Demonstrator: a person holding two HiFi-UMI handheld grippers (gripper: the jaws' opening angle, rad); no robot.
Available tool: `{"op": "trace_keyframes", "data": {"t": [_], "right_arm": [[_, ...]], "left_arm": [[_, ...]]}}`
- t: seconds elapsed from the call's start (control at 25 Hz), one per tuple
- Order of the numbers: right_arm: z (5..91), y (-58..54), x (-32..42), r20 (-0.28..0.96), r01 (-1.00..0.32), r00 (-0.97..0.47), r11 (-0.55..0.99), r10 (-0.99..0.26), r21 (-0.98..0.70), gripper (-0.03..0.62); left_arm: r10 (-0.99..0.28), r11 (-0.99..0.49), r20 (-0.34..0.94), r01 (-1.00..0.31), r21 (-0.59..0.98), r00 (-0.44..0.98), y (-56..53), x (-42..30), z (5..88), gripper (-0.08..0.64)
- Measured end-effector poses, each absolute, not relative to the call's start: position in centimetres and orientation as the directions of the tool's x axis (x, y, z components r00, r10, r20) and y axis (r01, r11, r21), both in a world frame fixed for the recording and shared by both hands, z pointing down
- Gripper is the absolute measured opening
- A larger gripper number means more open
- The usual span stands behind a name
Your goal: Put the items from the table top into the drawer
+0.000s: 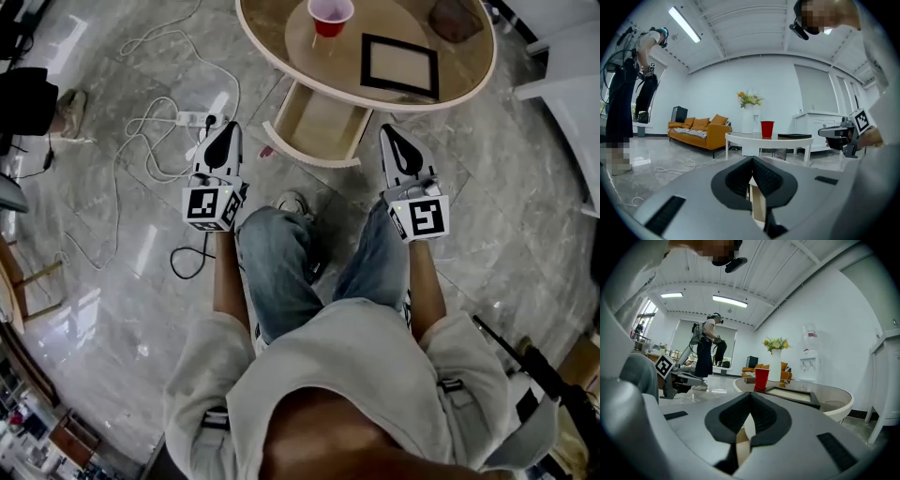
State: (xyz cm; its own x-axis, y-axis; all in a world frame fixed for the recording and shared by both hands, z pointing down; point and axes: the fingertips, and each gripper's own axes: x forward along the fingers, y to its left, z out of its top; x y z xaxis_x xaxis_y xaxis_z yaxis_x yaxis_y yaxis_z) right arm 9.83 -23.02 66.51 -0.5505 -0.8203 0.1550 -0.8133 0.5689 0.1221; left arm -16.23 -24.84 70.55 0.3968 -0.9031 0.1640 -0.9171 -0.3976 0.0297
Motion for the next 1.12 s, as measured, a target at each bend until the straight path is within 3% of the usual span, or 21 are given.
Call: {"op": "trace_keyframes", "data": {"t": [0.28, 0.52, 0.84, 1.0, 1.12], "right_arm": [[65.5, -21.8, 11.5, 0.125, -0.781, -0.575, 0.588, -0.809, 0.212, 0.023], [63.6, -22.4, 13.7, 0.188, -0.712, -0.587, 0.613, -0.787, 0.343, 0.023], [62.6, -25.0, 14.5, 0.349, -0.416, -0.581, 0.637, -0.735, 0.649, 0.023], [63.0, -27.0, 14.1, 0.448, -0.271, -0.585, 0.683, -0.677, 0.679, 0.023], [62.7, -27.7, 13.7, 0.505, -0.24, -0.601, 0.742, -0.62, 0.626, 0.023]], "left_arm": [[-0.908, -0.408, 0.099, -0.913, 0.029, 0.408, -23.3, -14.8, 70.1, 0.015], [-0.892, -0.444, 0.093, -0.896, 0.005, 0.442, -23.1, -12.8, 69.3, 0.015], [-0.87, -0.488, 0.077, -0.873, -0.005, 0.486, -22.3, -10.5, 68.6, 0.015], [-0.874, -0.482, 0.068, -0.876, -0.001, 0.481, -22.0, -10.5, 68.3, 0.015], [-0.881, -0.469, 0.061, -0.883, 0.01, 0.468, -21.6, -11.1, 68.2, 0.015]]}}
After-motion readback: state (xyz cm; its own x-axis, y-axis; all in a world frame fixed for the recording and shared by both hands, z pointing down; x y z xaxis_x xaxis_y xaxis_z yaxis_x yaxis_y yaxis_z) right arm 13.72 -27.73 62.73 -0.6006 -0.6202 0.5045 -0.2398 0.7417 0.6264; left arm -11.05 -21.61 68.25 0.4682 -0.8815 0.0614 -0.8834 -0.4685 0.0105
